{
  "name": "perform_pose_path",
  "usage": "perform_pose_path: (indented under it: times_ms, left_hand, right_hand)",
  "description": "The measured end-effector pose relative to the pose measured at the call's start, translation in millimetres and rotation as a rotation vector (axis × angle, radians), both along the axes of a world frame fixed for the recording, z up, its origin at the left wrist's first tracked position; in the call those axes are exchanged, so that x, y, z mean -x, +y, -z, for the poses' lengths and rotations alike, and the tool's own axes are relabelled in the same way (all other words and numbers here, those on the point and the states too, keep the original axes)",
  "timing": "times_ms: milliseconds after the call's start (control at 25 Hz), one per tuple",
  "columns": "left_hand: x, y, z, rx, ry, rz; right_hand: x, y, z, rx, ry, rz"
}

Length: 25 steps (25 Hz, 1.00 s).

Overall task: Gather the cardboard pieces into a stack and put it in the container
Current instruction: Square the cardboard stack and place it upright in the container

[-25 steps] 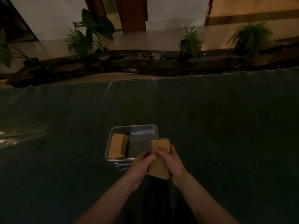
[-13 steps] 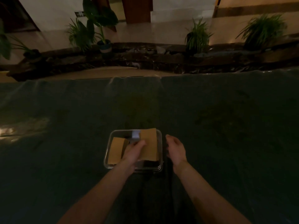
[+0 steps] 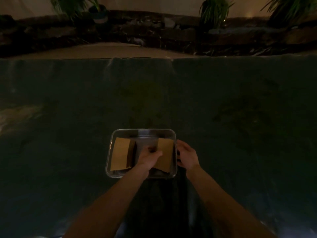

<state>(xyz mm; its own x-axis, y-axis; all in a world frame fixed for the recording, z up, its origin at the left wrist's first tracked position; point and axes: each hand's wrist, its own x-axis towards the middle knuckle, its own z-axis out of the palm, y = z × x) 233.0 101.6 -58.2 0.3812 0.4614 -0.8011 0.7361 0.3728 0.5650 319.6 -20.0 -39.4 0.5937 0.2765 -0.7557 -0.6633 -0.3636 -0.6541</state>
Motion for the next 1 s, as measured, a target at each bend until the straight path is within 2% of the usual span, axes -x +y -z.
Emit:
perform_pose_path:
  times_ms: [200, 360, 720, 1000]
  left_hand:
    - [-8, -4, 15, -0.056, -0.006, 0.066]
    - [-13, -8, 24, -0.222, 0.013, 0.216]
    - [-15, -14, 25, -0.505, 0.047, 0.405]
    - [-17, -18, 27, -0.521, 0.103, 0.491]
  right_hand:
    - [-2, 2, 10, -0.005, -0.054, -0.012]
    - [-2, 1, 11, 0.014, -0.065, -0.023]
    - [-1, 2, 12, 0.017, -0.095, -0.024]
    - [0, 4, 16, 0.024, -0.117, -0.022]
